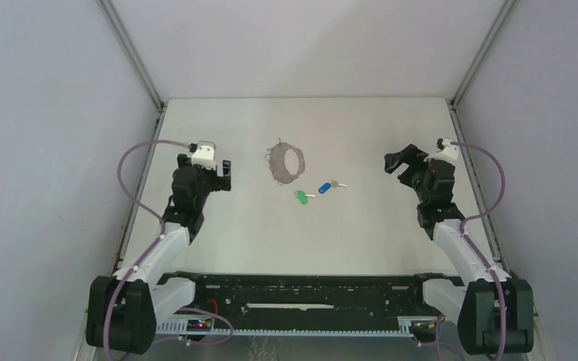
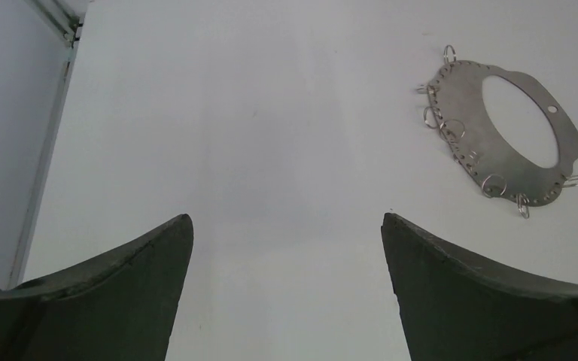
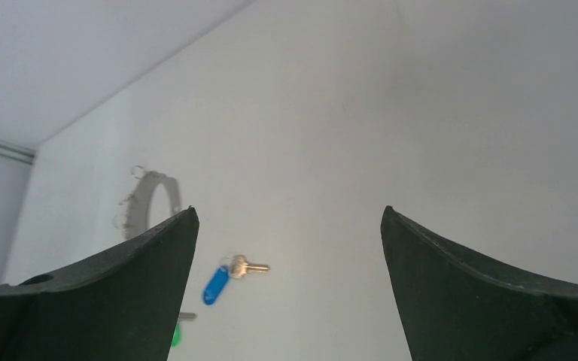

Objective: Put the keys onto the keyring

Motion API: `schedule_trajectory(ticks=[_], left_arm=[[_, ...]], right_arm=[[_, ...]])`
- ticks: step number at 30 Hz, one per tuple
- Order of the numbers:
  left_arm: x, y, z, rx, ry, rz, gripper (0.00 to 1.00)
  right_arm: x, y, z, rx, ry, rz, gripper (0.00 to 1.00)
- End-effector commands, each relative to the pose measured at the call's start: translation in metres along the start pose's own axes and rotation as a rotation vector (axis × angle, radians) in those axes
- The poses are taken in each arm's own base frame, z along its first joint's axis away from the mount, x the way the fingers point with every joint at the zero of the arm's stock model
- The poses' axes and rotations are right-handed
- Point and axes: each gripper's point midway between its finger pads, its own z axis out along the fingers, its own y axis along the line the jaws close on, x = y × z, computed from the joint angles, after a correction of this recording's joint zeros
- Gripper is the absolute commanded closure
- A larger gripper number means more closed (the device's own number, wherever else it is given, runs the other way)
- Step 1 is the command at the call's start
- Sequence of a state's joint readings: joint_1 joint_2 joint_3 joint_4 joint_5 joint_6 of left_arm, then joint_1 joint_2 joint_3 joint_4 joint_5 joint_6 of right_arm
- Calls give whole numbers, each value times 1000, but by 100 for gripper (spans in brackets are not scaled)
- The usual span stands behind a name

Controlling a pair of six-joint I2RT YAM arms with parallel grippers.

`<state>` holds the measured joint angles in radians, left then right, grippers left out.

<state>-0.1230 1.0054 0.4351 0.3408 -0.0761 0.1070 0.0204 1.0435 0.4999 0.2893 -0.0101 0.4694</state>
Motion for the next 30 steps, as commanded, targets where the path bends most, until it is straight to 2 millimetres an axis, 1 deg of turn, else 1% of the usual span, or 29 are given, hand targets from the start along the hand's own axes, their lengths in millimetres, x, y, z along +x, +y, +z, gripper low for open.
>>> schedule_trajectory(ticks=[1,2,4,6,7,8,9,10,13,16,18,21,23,26,30], left_arm=[[-37,-15,14,93,21,41,0],[-40,-30,17,186,34,59,0],[-41,-54,23,313,70,104,0],[-41,-72,29,393,84,173,0],[-41,-81,32,429,93,213,0],[-39,-90,35,466,106,255,0],[-26,-100,36,510,159,290,0],[-22,-109,36,546,178,330,0],[-19,-137,39,663,187,436,0],[-13,-161,45,735,226,511,0],[-8,-176,52,770,259,552,4],[-3,-196,61,811,277,608,12],[0,-207,67,831,283,636,15],[8,-218,75,850,301,679,18],[15,-228,85,864,325,733,22]], right_arm=[[-29,20,-3,-67,-9,209,0],[-32,36,-4,-175,12,198,0],[-30,45,-3,-219,42,169,0],[-24,49,-1,-188,67,91,0],[-18,58,-2,-185,75,44,0],[-14,62,-3,-173,69,-6,0],[-9,66,-4,-165,66,-44,0],[-2,73,-5,-176,75,-81,0],[11,83,-6,-199,101,-123,0],[20,87,-7,-215,127,-121,0],[26,90,-9,-224,133,-124,0],[33,91,-12,-231,132,-129,0],[37,92,-14,-238,136,-126,0],[41,91,-16,-238,138,-122,2],[42,91,-19,-241,123,-111,4]])
